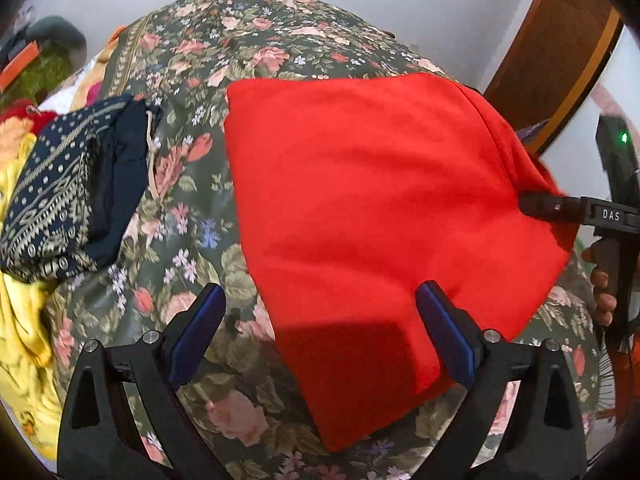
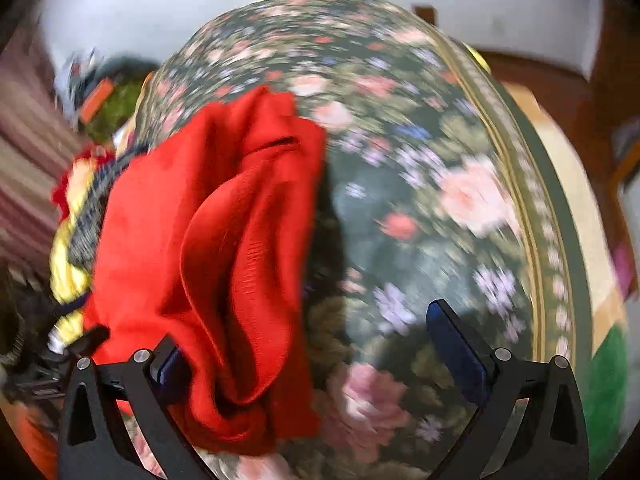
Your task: Fold large clothes
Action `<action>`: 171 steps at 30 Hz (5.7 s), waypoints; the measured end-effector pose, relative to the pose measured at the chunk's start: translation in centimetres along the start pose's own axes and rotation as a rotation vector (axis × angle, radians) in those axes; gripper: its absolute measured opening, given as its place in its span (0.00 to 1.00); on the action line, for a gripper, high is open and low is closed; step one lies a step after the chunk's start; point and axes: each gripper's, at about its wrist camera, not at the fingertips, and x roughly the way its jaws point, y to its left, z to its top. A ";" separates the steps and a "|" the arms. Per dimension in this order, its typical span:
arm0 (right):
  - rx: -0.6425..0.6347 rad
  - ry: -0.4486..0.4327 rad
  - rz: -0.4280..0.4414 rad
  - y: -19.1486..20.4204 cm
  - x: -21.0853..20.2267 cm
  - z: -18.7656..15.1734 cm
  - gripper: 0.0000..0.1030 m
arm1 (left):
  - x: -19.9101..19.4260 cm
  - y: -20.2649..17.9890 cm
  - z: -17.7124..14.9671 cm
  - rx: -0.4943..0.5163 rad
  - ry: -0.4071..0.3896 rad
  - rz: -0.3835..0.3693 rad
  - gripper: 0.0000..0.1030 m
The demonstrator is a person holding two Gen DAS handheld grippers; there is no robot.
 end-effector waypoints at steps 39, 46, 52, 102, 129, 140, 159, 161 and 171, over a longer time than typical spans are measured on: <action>-0.229 -0.013 0.050 5.1 -2.1 1.8 1.00 | -1.2 3.5 3.8 -0.002 -0.033 0.043 0.94; -0.057 0.174 0.283 1.3 5.0 5.3 1.00 | 3.5 5.8 5.2 -0.127 0.084 -0.175 0.94; -0.088 0.195 0.370 2.5 6.7 6.7 1.00 | 6.6 5.9 6.1 -0.180 0.135 -0.302 0.94; -0.151 0.080 0.511 42.4 13.1 13.9 0.33 | -10.2 33.3 9.1 -0.365 -0.223 -0.063 0.37; -0.516 0.095 0.132 42.5 18.8 7.8 0.76 | -4.5 31.3 1.9 -0.118 -0.056 0.267 0.96; -0.466 0.173 0.115 37.1 16.6 6.7 0.76 | -6.9 31.1 -2.3 -0.214 -0.021 0.259 0.98; -0.557 -0.396 0.418 40.8 -15.7 0.5 0.75 | -32.4 15.3 -3.5 -0.072 -0.590 0.331 0.98; -0.564 -0.474 0.430 40.7 -19.0 -1.0 0.75 | -35.3 13.5 -4.7 -0.075 -0.673 0.318 0.98; -0.594 -0.773 0.396 40.0 -28.2 -11.2 0.75 | -42.1 6.9 -11.5 -0.071 -0.960 0.392 0.98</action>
